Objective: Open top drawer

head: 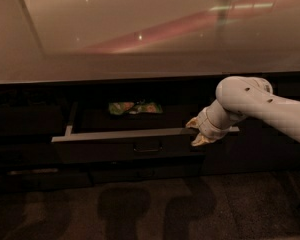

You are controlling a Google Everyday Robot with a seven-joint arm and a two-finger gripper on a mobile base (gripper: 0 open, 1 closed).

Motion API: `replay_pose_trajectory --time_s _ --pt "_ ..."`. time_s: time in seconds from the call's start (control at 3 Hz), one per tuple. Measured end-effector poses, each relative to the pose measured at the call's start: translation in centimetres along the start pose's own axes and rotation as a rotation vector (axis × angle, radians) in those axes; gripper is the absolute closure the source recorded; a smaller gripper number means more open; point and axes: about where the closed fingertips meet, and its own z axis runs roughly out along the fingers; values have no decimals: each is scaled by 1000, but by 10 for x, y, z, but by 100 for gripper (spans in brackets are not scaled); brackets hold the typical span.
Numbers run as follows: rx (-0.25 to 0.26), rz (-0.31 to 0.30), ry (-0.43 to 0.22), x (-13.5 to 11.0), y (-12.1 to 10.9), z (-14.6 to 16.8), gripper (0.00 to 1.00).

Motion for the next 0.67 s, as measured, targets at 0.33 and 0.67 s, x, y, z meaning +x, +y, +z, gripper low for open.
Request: replay_pose_trajectory --time_s 0.33,0.67 --pt "0 -7 -4 -2 8 2 100" --pt "-2 -16 -6 -3 15 2 100"
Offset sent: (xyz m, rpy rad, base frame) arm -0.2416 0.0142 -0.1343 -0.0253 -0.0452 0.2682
